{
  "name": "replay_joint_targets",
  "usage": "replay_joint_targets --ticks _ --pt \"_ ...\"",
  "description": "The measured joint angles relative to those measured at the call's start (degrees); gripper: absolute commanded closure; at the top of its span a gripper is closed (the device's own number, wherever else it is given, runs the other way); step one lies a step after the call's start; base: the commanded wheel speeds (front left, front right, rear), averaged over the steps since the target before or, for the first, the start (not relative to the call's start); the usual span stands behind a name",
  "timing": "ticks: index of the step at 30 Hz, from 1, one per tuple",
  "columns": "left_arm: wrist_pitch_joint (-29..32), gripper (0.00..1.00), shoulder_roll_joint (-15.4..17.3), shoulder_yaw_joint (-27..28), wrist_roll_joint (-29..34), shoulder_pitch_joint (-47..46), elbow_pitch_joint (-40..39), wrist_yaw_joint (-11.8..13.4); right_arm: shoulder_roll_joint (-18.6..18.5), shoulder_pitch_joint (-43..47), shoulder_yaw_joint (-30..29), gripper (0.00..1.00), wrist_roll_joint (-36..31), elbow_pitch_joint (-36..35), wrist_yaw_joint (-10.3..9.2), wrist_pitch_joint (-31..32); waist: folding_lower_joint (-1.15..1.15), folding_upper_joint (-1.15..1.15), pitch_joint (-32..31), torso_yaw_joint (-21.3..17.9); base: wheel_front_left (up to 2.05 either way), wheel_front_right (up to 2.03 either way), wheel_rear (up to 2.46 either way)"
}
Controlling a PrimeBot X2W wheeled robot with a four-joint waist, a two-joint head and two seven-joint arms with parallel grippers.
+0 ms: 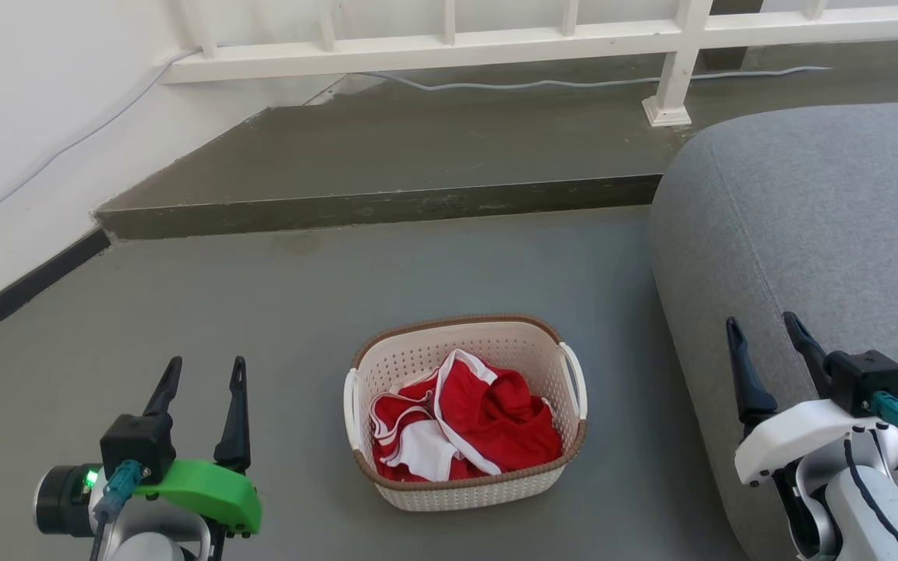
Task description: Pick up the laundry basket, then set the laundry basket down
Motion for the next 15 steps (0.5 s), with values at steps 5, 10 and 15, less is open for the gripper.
replay_joint_targets --ticks 5,10,15 --pt "-0.01 0.00 -0.14 0.13 -0.03 -0.01 1.10 -0.04 0.04 0.00 -0.26 0.00 0.01 0.65 0.20 0.00 0.00 0.00 0.03 0.00 0.00 0.00 0.00" --pt "-0.01 0.00 -0.22 0.30 -0.09 -0.02 1.31 -0.09 0.08 0.00 -0.53 0.00 0.01 1.00 0.60 -0.01 0.00 0.00 0.11 -0.02 0.00 0.00 0.00" --pt "0.00 0.00 -0.45 0.51 -0.09 -0.08 1.65 -0.15 0.13 -0.06 -0.85 0.00 0.01 1.45 1.03 -0.01 0.00 0.00 0.20 -0.02 0.00 0.00 0.00"
